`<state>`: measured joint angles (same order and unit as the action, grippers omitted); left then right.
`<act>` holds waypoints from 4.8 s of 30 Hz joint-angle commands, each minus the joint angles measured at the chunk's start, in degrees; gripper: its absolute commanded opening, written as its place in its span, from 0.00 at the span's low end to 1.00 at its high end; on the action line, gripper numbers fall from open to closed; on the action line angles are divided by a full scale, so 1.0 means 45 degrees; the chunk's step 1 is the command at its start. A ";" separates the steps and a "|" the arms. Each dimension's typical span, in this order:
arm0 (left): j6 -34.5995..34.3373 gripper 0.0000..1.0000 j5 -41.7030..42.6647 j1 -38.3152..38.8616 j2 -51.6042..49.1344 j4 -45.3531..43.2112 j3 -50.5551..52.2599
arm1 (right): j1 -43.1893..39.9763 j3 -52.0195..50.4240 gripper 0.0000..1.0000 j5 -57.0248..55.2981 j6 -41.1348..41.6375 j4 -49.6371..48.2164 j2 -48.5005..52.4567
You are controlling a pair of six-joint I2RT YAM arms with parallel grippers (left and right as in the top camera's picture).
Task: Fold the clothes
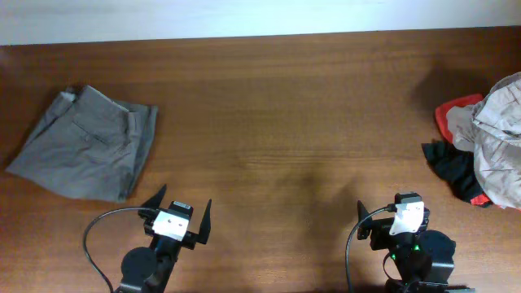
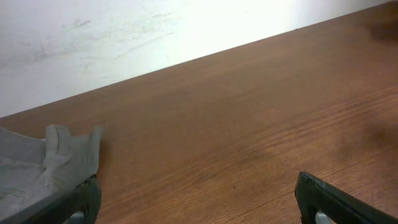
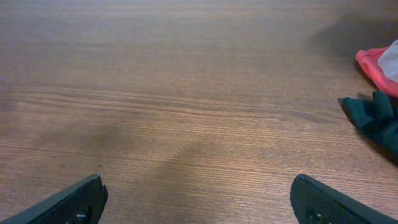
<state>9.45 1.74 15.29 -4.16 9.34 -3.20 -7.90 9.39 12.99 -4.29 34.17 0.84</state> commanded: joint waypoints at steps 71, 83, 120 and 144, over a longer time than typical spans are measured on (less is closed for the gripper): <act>-0.1477 1.00 0.2327 -0.0039 -1.4197 0.9457 -1.6752 | -0.8495 2.1090 0.97 -0.3599 0.7538 0.7985 2.3290; -0.1481 1.00 0.2336 -0.0039 -1.4780 0.9462 -1.6752 | -0.8383 2.1512 0.04 0.0335 0.6518 0.6946 2.2930; -0.1477 0.97 0.1656 -0.0039 -1.4712 0.8607 -1.6757 | 0.0423 2.7559 0.04 0.3337 0.3667 1.0093 1.8180; 0.0782 0.99 0.9500 0.0165 -1.6456 0.8442 -1.6752 | 0.0423 2.7564 0.04 0.6421 0.5066 0.6212 1.7796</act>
<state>11.22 37.76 15.86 -78.08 47.40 -78.22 -6.22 132.20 40.27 15.62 64.62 82.96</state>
